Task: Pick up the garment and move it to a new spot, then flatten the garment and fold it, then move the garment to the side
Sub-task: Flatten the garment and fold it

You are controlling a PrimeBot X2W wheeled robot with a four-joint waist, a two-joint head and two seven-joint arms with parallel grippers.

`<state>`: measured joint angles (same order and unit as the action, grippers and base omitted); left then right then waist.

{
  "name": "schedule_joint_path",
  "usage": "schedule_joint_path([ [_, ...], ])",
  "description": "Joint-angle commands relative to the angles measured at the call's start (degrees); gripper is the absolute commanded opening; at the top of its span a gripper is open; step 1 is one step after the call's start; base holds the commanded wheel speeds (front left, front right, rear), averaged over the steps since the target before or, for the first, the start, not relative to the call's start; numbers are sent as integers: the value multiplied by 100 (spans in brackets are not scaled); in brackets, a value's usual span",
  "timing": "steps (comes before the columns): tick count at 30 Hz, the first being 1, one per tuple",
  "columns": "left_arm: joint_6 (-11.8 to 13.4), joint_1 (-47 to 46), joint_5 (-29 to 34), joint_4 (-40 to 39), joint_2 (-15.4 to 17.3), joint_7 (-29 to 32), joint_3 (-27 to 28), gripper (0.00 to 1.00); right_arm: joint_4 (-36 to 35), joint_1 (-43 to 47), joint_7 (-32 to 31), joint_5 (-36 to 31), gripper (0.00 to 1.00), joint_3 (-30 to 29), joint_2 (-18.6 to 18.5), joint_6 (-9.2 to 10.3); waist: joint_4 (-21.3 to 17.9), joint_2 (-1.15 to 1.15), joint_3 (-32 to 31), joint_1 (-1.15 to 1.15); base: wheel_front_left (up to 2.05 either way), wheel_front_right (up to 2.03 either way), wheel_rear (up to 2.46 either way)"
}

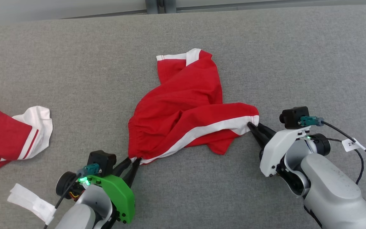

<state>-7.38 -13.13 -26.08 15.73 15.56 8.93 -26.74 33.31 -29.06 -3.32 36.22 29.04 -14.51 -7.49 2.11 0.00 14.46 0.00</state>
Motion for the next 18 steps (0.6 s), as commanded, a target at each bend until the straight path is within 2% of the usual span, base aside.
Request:
schedule_joint_path([
  [1, -15, -105, -61, 15, 81, -78, -40, 0, 29, -67, 122, 66, 0, 72, -40, 0, -2, 0, -26, 0, 0, 0, 0],
  [9, -11, 79, -125, -43, 238, -313, -98, 0, -83, -4, 685, 302, 0, 382, -159, 0, -37, 0, -366, 0, 0, 0, 0],
  [13, 0, 66, -166, -265, 303, -417, -21, 0, -518, -10, 934, 617, 0, 535, -228, 0, -92, 0, -553, 0, 0, 0, 0],
  [18, 2, -473, -84, -766, 546, -21, -7, 0, -1064, -368, 1076, 746, 0, 606, -485, 0, -167, 0, -629, 0, 0, 0, 0],
])
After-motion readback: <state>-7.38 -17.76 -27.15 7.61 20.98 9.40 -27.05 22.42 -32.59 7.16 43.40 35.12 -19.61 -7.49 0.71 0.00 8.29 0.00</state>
